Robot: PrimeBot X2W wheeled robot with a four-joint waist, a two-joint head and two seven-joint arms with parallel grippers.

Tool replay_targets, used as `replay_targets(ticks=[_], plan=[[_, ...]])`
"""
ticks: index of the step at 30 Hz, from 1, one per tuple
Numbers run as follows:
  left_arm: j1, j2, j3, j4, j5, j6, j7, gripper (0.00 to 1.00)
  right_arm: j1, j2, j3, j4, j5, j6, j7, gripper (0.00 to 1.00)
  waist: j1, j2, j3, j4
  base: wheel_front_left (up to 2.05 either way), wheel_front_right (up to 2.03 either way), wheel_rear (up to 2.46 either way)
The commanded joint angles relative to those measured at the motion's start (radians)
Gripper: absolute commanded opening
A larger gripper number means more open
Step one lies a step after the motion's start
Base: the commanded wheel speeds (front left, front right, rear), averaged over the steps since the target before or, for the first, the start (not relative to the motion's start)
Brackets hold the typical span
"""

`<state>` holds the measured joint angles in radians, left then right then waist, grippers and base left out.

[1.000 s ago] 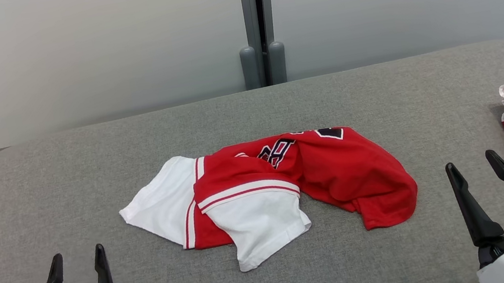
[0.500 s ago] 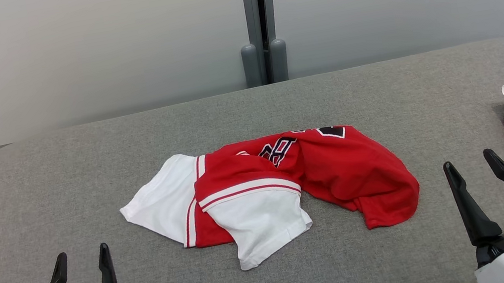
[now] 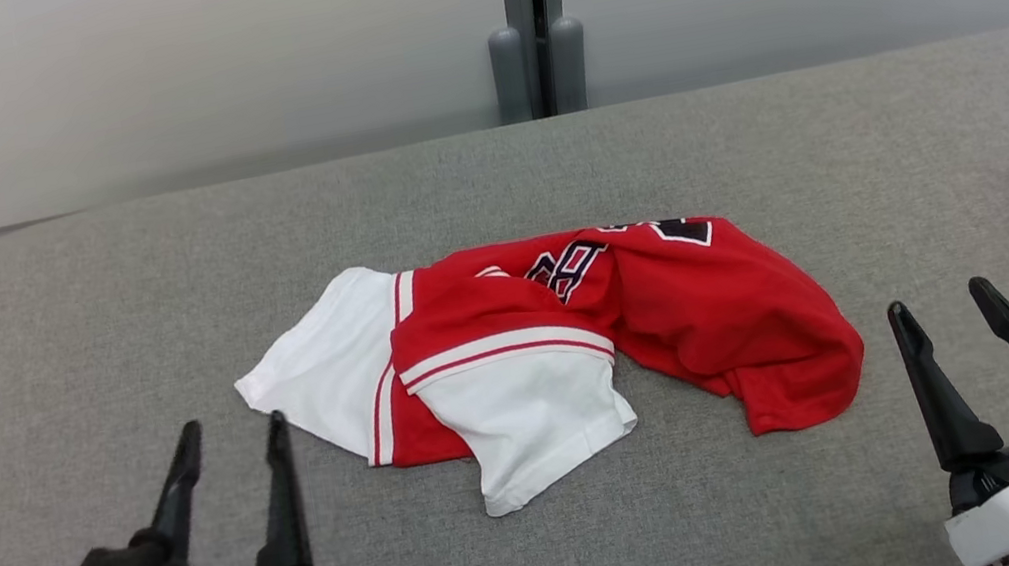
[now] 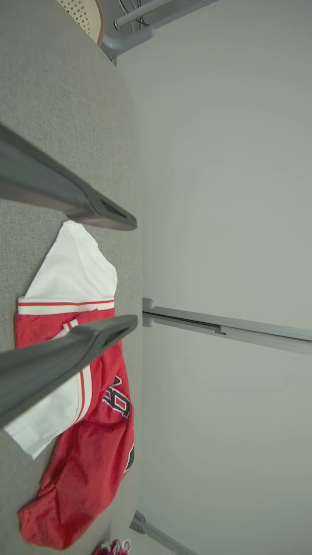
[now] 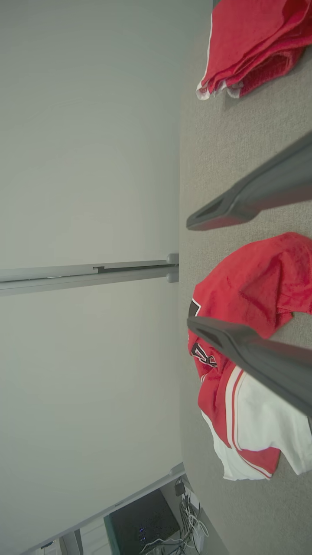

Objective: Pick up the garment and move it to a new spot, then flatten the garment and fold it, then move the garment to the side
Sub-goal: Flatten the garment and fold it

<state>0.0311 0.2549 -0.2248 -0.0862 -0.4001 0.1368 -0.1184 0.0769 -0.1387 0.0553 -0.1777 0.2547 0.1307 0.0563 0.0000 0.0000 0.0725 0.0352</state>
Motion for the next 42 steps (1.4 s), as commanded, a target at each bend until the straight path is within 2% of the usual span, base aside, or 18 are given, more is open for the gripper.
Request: replay_targets(ticks=[1, 6, 11, 14, 16, 20, 24, 33, 40, 41, 42], plan=[[-0.032, -0.007, -0.019, 0.015, 0.008, -0.016, 0.004, 1.00, -0.018, 0.000, 0.002, -0.001, -0.001, 0.000, -0.008, 1.00, 0.0000, 0.0000, 0.042, 0.000, 0.00, 0.00, 0.00], [-0.105, -0.052, -0.116, 0.113, -0.007, -0.093, 0.026, 1.00, -0.059, -0.001, 0.015, 0.005, -0.004, 0.000, -0.020, 1.00, 0.0000, 0.0000, 0.108, -0.025, 0.00, 0.00, 0.00], [-0.166, -0.098, -0.203, 0.281, -0.021, -0.173, 0.053, 1.00, -0.088, 0.002, 0.021, 0.019, 0.002, 0.000, -0.035, 1.00, 0.0000, 0.0000, 0.159, -0.055, 0.00, 0.00, 0.00], [-0.199, -0.119, -0.226, 0.375, -0.032, -0.197, 0.064, 1.00, -0.099, 0.002, 0.017, 0.025, 0.005, 0.000, -0.043, 1.00, 0.0000, 0.0000, 0.178, -0.067, 0.00, 0.00, 0.00], [-0.218, -0.126, -0.219, 0.426, -0.038, -0.190, 0.053, 0.00, -0.104, 0.002, 0.016, 0.029, 0.007, 0.000, -0.049, 1.00, 0.0000, 0.0000, 0.184, -0.072, 0.00, 0.00, 0.00], [-0.235, -0.129, -0.206, 0.459, -0.046, -0.193, 0.017, 0.00, -0.106, 0.002, 0.012, 0.035, 0.008, 0.000, -0.053, 1.00, 0.0000, 0.0000, 0.188, -0.074, 0.00, 0.00, 0.00], [-0.223, -0.099, -0.175, 0.432, -0.049, -0.175, -0.014, 0.00, -0.096, 0.000, -0.008, 0.044, 0.010, 0.000, -0.059, 1.00, 0.0000, 0.0000, 0.177, -0.060, 0.00, 0.00, 0.00], [-0.078, 0.008, -0.077, 0.218, -0.079, -0.076, 0.045, 0.00, -0.074, 0.004, -0.055, 0.057, 0.010, 0.000, -0.054, 1.00, 0.0000, 0.0000, 0.128, 0.007, 0.00, 0.00, 0.00], [0.040, 0.036, -0.027, 0.131, -0.123, -0.017, 0.100, 0.00, -0.064, 0.007, -0.069, 0.058, 0.012, 0.000, -0.050, 1.00, 0.0000, 0.0000, 0.103, 0.036, 0.00, 0.00, 0.00], [0.046, 0.031, -0.025, 0.129, -0.131, -0.012, 0.103, 0.07, -0.065, 0.007, -0.070, 0.057, 0.012, 0.000, -0.050, 1.00, 0.0000, 0.0000, 0.102, 0.037, 0.00, 0.00, 0.00], [0.049, 0.024, -0.025, 0.130, -0.136, -0.011, 0.100, 0.82, -0.066, 0.007, -0.070, 0.056, 0.013, 0.000, -0.049, 1.00, 0.0000, 0.0000, 0.100, 0.037, 0.00, 0.00, 0.00]])
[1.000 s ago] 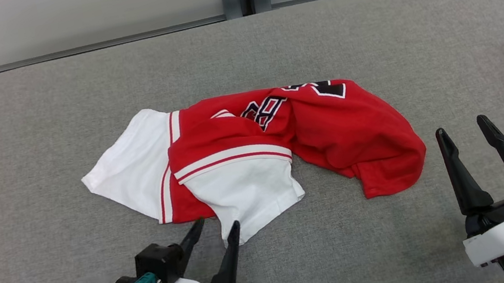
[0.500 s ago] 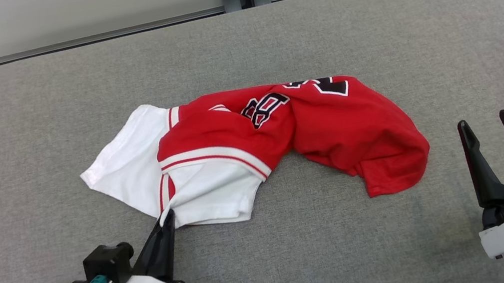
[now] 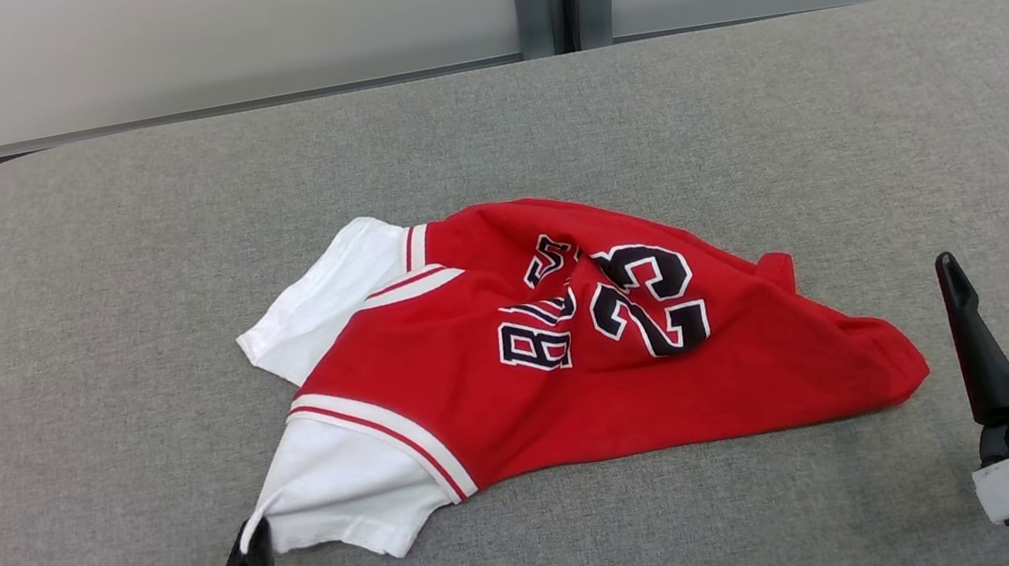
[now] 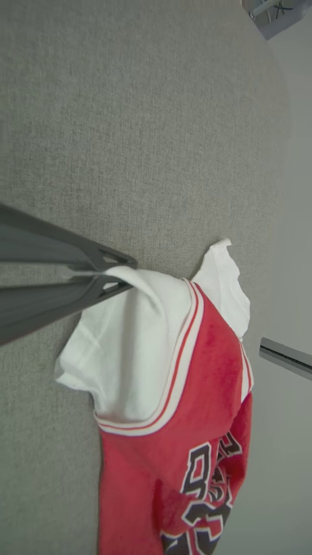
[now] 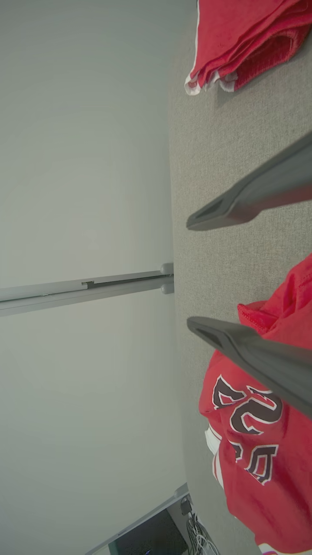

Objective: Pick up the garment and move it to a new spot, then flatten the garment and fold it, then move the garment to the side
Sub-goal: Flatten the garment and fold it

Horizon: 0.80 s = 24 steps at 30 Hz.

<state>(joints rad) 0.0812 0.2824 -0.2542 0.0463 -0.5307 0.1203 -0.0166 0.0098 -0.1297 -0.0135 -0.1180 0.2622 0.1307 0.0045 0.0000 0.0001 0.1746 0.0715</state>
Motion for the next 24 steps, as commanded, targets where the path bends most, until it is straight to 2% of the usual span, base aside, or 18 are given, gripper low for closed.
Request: replay_targets(ticks=[1, 6, 12, 17, 19, 24], plan=[[-0.002, -0.010, 0.005, -0.002, -0.008, 0.003, -0.014, 1.00, 0.000, -0.002, 0.001, -0.005, 0.005, 0.000, 0.003, 1.00, 0.0000, -0.0001, -0.003, 0.000, 0.00, 0.00, 0.00], [-0.035, -0.051, 0.032, -0.022, -0.023, -0.012, -0.132, 1.00, 0.000, -0.008, 0.009, -0.019, -0.002, 0.000, 0.006, 1.00, 0.0000, -0.0001, -0.015, -0.008, 0.00, 0.00, 0.00], [-0.095, -0.049, 0.070, -0.069, 0.036, -0.016, -0.231, 1.00, 0.011, -0.011, 0.014, -0.035, -0.006, 0.000, 0.016, 1.00, 0.0000, -0.0001, -0.047, -0.016, 0.00, 0.00, 0.00], [-0.123, -0.028, 0.098, -0.061, 0.074, -0.023, -0.244, 1.00, 0.018, -0.010, 0.038, -0.045, -0.010, 0.000, 0.032, 1.00, 0.0000, -0.0001, -0.083, -0.035, 0.00, 0.00, 0.00], [-0.117, -0.004, 0.094, -0.038, 0.094, -0.026, -0.242, 1.00, 0.027, -0.016, 0.049, -0.046, -0.008, 0.000, 0.039, 1.00, 0.0000, -0.0001, -0.101, -0.047, 0.00, 0.00, 0.00], [-0.090, 0.012, 0.081, -0.020, 0.106, -0.022, -0.219, 1.00, 0.034, -0.025, 0.061, -0.047, -0.004, 0.000, 0.046, 1.00, 0.0000, -0.0001, -0.113, -0.055, 0.00, 0.00, 0.00]])
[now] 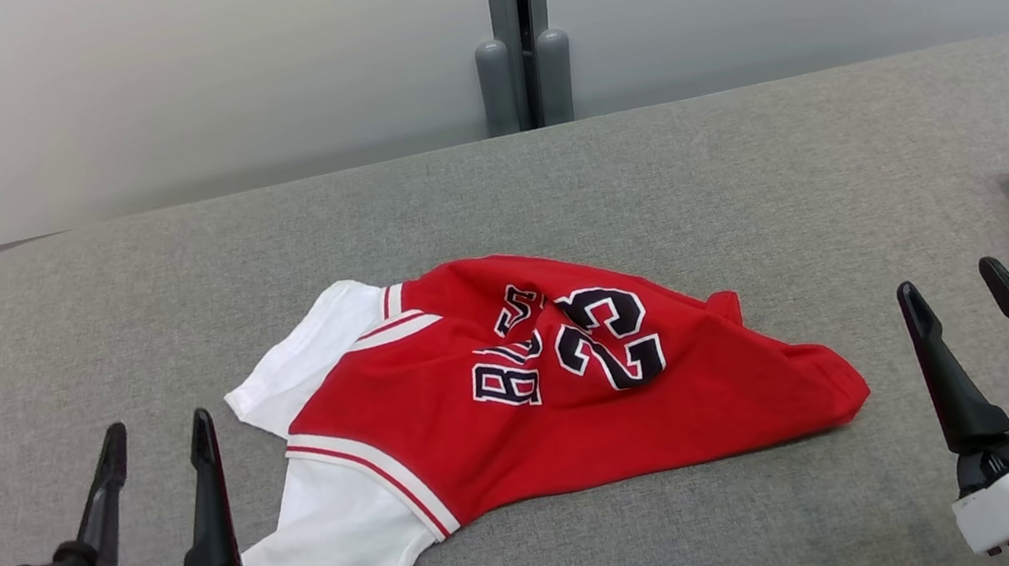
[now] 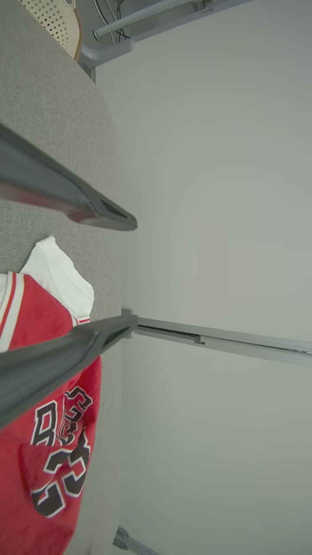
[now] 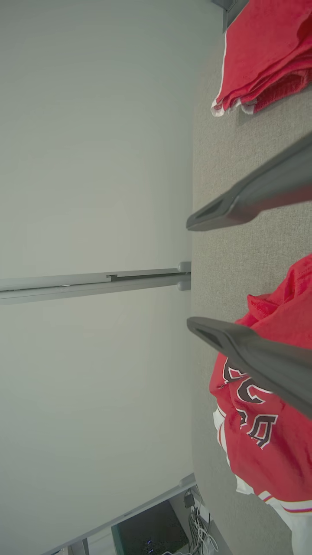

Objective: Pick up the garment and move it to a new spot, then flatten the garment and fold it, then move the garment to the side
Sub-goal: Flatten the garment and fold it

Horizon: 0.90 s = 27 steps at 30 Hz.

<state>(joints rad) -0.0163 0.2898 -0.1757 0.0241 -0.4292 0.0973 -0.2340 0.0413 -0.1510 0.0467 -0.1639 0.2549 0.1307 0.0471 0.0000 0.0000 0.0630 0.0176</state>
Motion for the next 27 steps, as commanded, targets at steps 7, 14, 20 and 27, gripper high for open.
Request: replay_targets(ticks=[7, 14, 20, 27], plan=[[0.027, 0.005, -0.011, 0.003, 0.002, 0.008, 0.014, 1.00, 0.013, -0.005, 0.006, 0.001, 0.011, 0.000, 0.003, 1.00, 0.0000, 0.0000, 0.002, -0.005, 0.00, 0.00, 0.00], [0.013, 0.007, -0.020, -0.005, 0.002, 0.009, 0.020, 1.00, 0.000, -0.010, 0.006, 0.007, 0.010, 0.000, 0.004, 1.00, 0.0000, 0.0000, 0.009, -0.001, 0.00, 0.00, 0.00], [-0.020, 0.001, -0.035, -0.020, 0.009, 0.006, 0.026, 1.00, 0.001, -0.036, 0.042, 0.077, 0.018, 0.000, 0.030, 1.00, 0.0000, 0.0000, 0.048, 0.020, 0.00, 0.00, 0.00], [-0.068, -0.018, -0.054, -0.023, 0.011, 0.001, 0.013, 1.00, -0.054, -0.071, 0.112, 0.240, 0.034, 0.000, 0.008, 1.00, 0.0000, 0.0000, 0.122, 0.046, 0.00, 0.00, 0.00]])
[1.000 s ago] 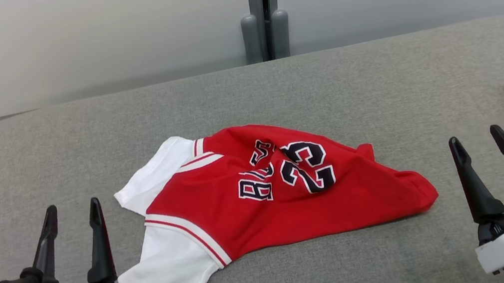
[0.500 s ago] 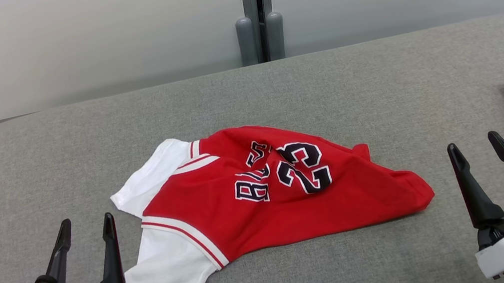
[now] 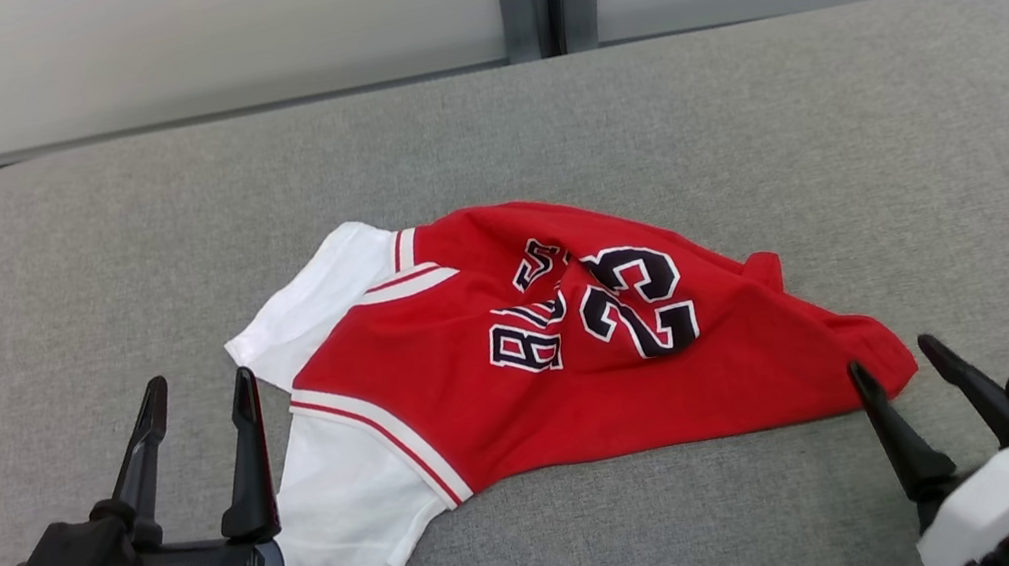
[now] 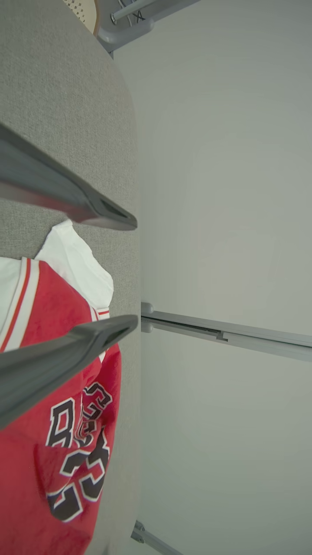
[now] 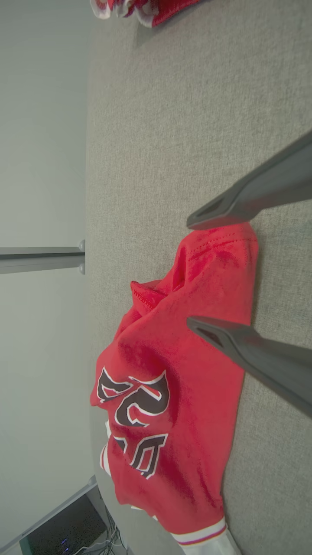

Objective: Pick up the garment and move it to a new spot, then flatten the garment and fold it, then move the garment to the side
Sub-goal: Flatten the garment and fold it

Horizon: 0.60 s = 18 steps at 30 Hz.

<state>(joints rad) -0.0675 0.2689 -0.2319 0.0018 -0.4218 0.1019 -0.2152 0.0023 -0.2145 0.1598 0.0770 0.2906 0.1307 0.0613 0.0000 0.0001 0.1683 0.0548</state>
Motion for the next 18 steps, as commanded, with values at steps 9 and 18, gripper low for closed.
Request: replay_targets(ticks=[9, 18], plan=[[-0.061, -0.008, -0.019, 0.027, 0.010, -0.015, -0.013, 1.00, -0.132, -0.044, 0.118, 0.122, 0.042, 0.000, -0.038, 0.00, 0.0000, -0.0001, 0.048, 0.028, 0.00, 0.00, 0.00], [-0.100, -0.015, -0.030, 0.019, 0.017, -0.020, -0.023, 1.00, -0.203, -0.091, 0.112, 0.006, 0.048, 0.000, -0.062, 0.00, 0.0000, -0.0001, 0.080, 0.049, 0.00, 0.00, 0.00]])
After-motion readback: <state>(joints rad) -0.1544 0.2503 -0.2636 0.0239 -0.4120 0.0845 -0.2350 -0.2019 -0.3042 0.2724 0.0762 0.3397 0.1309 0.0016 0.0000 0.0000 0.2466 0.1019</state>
